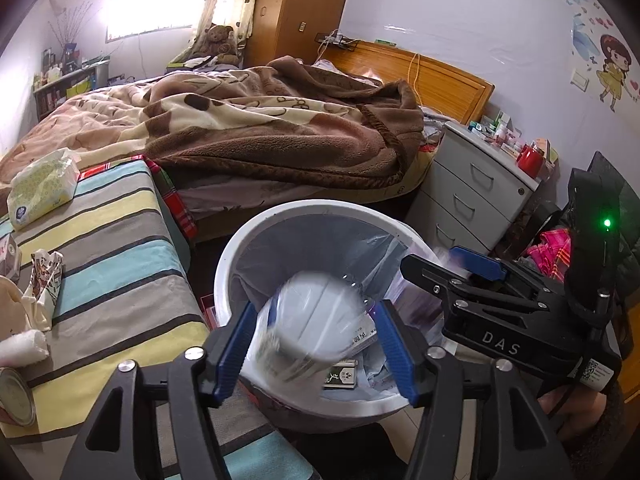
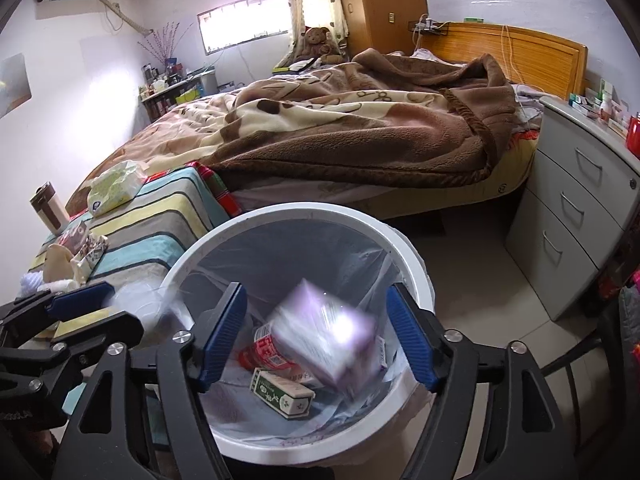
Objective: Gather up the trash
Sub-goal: 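Open the right gripper to drop the carton while the left gripper releases the can into the bin, then move both open grippers back over the items on the bedspread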
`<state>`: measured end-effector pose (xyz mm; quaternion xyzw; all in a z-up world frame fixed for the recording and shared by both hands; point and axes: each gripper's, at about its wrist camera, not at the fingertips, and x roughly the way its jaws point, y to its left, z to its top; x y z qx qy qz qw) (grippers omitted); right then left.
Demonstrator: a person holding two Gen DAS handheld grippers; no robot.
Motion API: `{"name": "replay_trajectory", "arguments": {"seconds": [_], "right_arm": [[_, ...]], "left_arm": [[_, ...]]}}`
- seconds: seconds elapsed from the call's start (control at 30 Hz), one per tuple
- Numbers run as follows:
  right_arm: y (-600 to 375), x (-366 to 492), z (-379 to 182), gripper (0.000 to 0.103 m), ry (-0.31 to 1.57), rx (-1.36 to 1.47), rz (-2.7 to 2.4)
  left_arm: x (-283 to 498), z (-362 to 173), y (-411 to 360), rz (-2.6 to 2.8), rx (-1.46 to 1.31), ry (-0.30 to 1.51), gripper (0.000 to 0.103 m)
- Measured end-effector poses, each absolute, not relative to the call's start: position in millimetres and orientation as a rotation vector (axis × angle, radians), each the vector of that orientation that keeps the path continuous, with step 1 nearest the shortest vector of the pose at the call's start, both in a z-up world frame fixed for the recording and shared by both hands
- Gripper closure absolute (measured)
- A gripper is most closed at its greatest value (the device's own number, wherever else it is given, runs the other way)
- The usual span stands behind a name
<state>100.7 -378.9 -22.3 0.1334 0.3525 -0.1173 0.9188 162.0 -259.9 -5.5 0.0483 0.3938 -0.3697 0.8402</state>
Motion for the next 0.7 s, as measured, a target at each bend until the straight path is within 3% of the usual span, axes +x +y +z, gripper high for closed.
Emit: {"name": "replay_trajectory", "arguments": {"seconds": [0.7], "right_arm": [[-347.6, 99.2, -4.5, 0.028, 0.656, 0.269, -0.197]], "left_arm": [[156.0, 12.2, -205.4, -0.696, 0.060, 0.781, 0.036]]}}
